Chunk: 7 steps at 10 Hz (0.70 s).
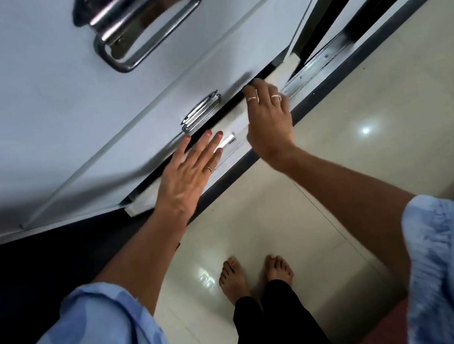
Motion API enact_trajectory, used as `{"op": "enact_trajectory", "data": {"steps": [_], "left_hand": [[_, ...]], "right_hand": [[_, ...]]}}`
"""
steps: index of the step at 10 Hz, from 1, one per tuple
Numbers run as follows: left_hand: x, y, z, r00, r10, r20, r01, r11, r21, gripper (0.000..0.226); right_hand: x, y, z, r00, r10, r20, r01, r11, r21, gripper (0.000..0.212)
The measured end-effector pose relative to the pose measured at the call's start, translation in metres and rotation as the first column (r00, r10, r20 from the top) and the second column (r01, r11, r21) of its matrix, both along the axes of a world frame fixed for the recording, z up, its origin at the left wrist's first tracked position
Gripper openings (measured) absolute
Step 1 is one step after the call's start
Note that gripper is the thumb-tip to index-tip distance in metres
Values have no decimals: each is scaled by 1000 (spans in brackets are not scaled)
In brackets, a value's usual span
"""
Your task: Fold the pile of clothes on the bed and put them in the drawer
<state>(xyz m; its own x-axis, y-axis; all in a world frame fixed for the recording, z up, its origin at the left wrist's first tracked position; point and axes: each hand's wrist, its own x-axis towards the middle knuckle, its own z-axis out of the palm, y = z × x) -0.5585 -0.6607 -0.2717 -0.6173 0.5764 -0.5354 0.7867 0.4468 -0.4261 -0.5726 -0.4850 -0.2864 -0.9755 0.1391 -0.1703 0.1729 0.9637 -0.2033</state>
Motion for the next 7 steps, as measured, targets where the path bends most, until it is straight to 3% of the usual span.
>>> {"op": "enact_trajectory", "data": {"steps": [1, 2, 4, 5, 6, 7], "left_hand": [[-6, -9, 0, 995, -93, 19, 95, 980, -174, 79], [-6, -23, -4, 996, -81, 40, 89, 946, -313, 70], [-9, -21, -12, 977, -206, 61, 211, 865, -455, 67], [-10, -15, -12, 955, -288, 67, 279, 806, -522, 69], [-6, -13, -10, 975, -214, 54, 211, 830, -517, 68], [1, 2, 6, 995, -49, 91, 81, 913, -399, 45]], "right_hand": [[5, -37, 2, 872, -443, 207, 483, 714, -506, 68], [5, -55, -4, 697, -350, 626, 715, 277, -642, 60], [-8, -70, -8, 576, -310, 757, 799, 15, -602, 53], [-11, -74, -17, 543, -325, 774, 804, -63, -591, 42], [-4, -64, -19, 645, -289, 707, 741, 14, -671, 45], [7, -37, -12, 734, -202, 649, 668, 391, -633, 50]]}}
